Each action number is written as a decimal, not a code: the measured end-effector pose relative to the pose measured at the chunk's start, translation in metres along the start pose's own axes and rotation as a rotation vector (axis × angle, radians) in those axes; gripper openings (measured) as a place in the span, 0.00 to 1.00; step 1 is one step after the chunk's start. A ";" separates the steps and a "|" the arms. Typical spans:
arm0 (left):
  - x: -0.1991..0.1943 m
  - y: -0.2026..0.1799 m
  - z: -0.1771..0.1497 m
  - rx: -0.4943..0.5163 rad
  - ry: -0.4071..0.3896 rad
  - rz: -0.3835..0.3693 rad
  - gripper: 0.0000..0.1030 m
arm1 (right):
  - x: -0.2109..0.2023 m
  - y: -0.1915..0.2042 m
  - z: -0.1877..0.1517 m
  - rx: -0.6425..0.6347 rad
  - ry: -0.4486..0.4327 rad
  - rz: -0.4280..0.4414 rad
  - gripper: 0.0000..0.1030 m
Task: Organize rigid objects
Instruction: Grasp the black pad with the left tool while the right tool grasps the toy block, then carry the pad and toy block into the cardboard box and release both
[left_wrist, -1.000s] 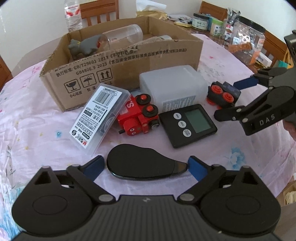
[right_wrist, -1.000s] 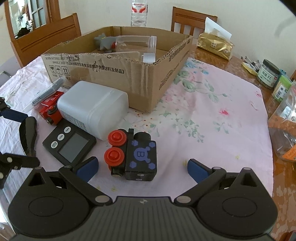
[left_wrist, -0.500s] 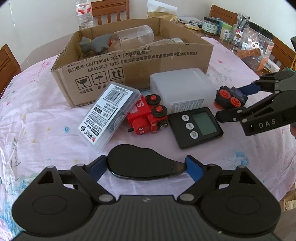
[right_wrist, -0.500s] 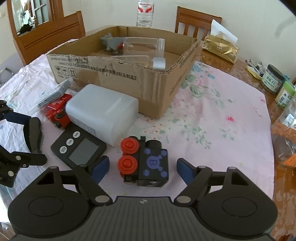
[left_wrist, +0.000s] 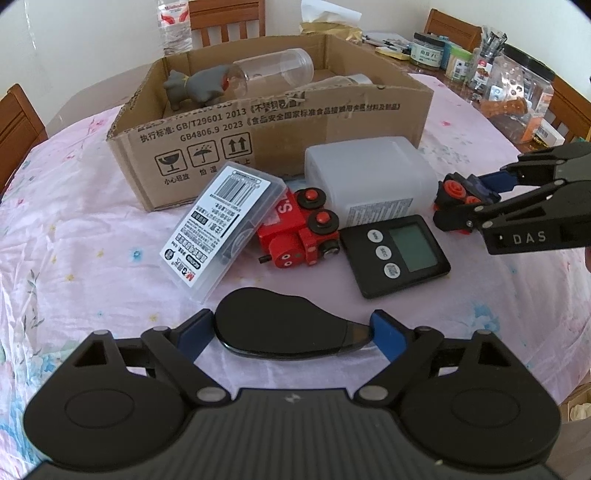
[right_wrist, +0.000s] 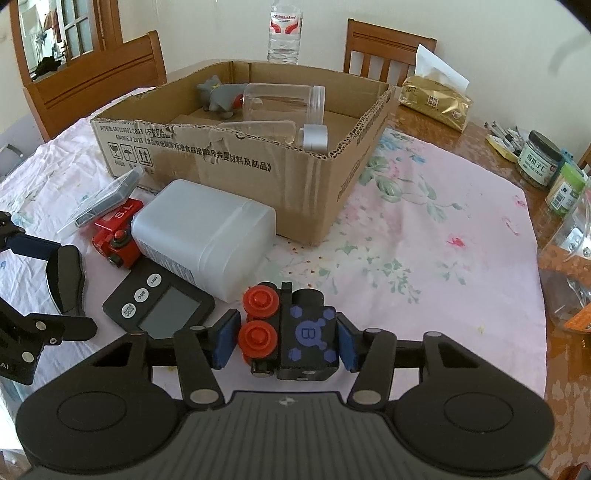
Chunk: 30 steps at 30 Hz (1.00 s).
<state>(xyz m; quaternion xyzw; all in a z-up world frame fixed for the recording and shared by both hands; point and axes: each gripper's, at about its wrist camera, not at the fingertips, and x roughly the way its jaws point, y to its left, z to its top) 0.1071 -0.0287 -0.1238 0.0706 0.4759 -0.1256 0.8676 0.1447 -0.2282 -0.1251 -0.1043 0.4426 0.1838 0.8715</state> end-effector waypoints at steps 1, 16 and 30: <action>0.000 0.000 0.000 0.004 0.000 -0.001 0.88 | 0.000 0.001 0.000 -0.003 0.000 -0.002 0.54; -0.006 0.007 0.013 0.125 0.048 -0.070 0.87 | -0.007 0.002 0.009 0.035 0.036 -0.034 0.54; -0.023 0.015 0.033 0.220 0.055 -0.127 0.87 | -0.011 0.002 0.004 0.035 0.083 -0.049 0.54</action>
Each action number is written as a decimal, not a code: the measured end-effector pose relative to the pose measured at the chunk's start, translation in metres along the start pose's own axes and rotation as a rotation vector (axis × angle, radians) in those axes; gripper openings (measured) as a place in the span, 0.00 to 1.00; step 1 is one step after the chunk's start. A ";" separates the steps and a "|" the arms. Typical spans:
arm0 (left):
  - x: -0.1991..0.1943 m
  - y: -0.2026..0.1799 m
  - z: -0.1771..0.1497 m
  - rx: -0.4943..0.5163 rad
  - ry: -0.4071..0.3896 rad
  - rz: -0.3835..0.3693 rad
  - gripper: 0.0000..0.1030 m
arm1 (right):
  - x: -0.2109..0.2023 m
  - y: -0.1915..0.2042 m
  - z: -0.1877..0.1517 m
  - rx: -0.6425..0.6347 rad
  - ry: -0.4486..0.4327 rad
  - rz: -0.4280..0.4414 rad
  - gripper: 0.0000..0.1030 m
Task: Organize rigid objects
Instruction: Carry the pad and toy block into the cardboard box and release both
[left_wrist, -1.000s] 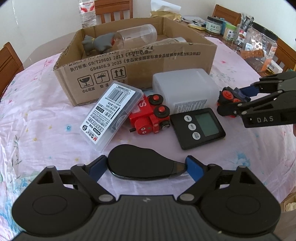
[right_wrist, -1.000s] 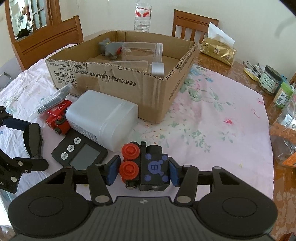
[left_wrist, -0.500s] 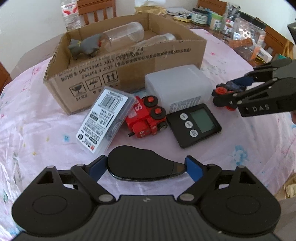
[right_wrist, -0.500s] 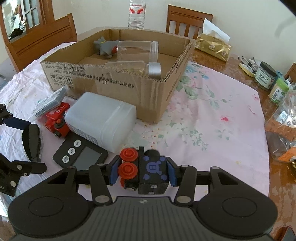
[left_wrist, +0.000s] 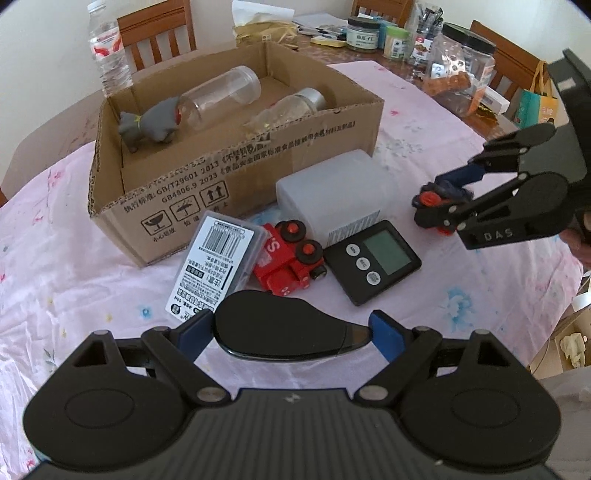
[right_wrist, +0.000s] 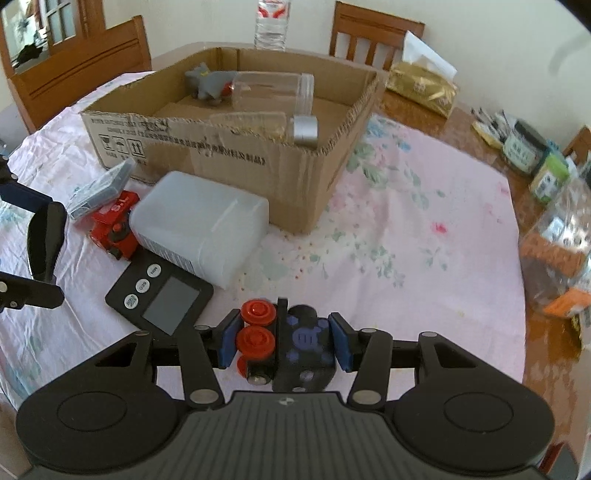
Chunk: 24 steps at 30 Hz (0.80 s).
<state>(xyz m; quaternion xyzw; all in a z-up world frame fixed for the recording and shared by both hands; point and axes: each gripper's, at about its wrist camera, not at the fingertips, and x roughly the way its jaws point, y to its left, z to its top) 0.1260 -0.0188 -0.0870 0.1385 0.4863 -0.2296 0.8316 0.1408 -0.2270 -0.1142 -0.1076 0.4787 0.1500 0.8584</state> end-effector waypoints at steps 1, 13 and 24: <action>0.000 0.000 0.000 0.001 0.001 -0.002 0.87 | 0.001 -0.001 -0.001 0.012 0.003 0.005 0.54; -0.015 0.001 0.011 0.018 -0.021 -0.032 0.87 | -0.005 0.002 -0.003 0.044 0.003 0.000 0.54; -0.043 0.011 0.047 0.034 -0.105 -0.031 0.87 | -0.039 0.000 0.022 -0.048 -0.055 0.022 0.54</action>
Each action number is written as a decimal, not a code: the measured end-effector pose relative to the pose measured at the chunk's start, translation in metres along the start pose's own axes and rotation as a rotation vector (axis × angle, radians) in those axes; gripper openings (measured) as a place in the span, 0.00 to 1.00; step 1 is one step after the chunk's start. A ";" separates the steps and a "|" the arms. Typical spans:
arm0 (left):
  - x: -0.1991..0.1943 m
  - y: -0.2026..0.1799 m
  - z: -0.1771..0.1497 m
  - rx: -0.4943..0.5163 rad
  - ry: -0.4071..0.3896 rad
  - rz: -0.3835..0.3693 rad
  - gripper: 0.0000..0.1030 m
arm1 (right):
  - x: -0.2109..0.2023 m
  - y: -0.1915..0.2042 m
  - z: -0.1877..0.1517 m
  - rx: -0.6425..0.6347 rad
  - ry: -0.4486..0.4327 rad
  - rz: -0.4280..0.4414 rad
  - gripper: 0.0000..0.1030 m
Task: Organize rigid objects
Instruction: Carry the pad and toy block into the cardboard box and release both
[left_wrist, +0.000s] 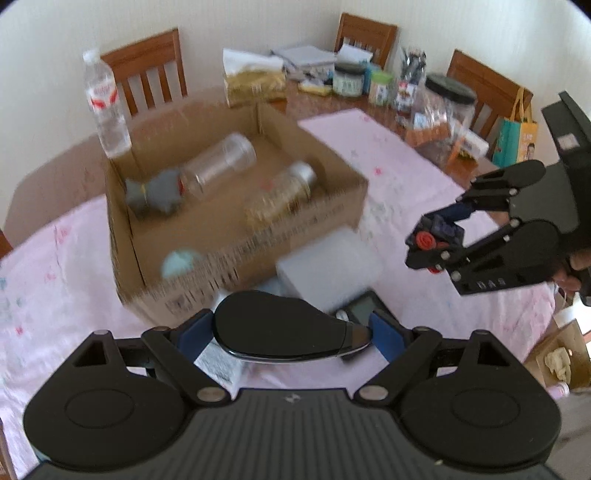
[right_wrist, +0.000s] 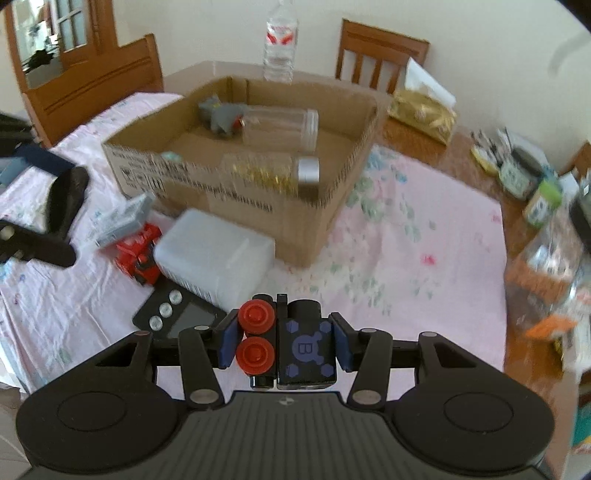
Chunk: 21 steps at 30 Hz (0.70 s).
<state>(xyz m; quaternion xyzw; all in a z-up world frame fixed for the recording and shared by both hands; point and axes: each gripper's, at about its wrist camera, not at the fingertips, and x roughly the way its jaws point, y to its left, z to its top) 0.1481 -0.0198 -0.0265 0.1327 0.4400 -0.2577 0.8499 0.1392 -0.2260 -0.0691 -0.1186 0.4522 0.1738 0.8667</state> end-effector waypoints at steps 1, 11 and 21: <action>0.000 0.002 0.004 0.003 -0.013 0.009 0.87 | -0.003 0.000 0.004 -0.013 -0.008 0.002 0.54; 0.033 0.039 0.052 0.010 -0.065 0.070 0.87 | -0.026 -0.005 0.058 -0.077 -0.115 0.029 0.54; 0.093 0.072 0.071 -0.049 -0.047 0.125 0.87 | -0.014 -0.008 0.091 -0.072 -0.147 0.003 0.54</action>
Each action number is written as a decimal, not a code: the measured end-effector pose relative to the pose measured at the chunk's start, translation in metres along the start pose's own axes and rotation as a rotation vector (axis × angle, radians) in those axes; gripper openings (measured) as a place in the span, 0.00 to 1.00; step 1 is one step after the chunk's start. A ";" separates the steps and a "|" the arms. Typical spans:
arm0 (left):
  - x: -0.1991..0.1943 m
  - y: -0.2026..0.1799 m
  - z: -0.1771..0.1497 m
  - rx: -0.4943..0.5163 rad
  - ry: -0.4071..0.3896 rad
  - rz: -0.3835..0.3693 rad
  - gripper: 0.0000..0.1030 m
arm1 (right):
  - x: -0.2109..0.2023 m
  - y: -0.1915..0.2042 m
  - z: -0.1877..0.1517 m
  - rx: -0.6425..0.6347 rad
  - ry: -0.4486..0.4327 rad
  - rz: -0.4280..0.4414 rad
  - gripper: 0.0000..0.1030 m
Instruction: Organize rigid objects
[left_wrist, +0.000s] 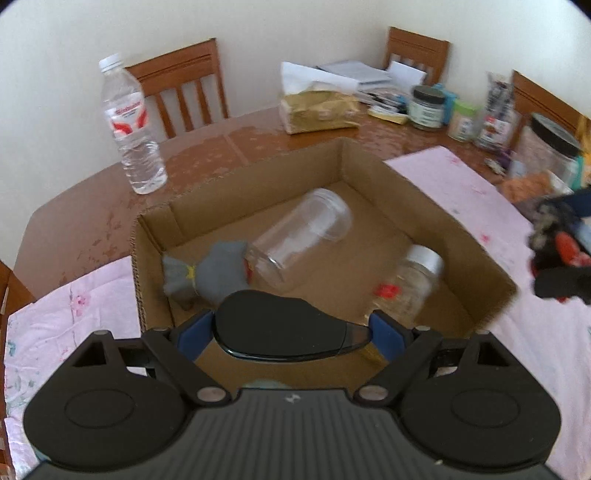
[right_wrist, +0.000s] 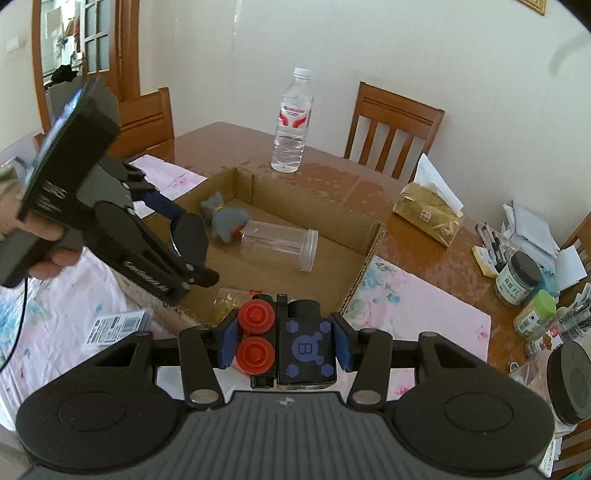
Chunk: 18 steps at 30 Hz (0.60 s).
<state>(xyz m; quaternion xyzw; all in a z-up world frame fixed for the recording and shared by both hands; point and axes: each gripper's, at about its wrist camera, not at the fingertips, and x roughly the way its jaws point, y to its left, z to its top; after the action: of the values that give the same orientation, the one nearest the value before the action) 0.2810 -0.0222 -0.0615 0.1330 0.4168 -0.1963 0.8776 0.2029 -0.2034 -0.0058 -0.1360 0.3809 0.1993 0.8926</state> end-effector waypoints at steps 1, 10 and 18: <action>0.003 0.002 0.001 -0.015 -0.009 0.020 0.87 | 0.002 0.000 0.002 0.001 0.003 -0.003 0.54; -0.028 0.021 -0.007 -0.113 -0.064 0.068 0.93 | 0.019 -0.004 0.018 0.005 0.018 -0.016 0.54; -0.084 0.037 -0.035 -0.212 -0.130 0.167 0.97 | 0.045 -0.005 0.040 0.012 0.044 -0.009 0.54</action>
<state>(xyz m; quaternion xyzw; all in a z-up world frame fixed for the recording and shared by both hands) 0.2258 0.0445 -0.0147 0.0610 0.3651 -0.0857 0.9250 0.2585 -0.1806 -0.0118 -0.1368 0.4012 0.1902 0.8855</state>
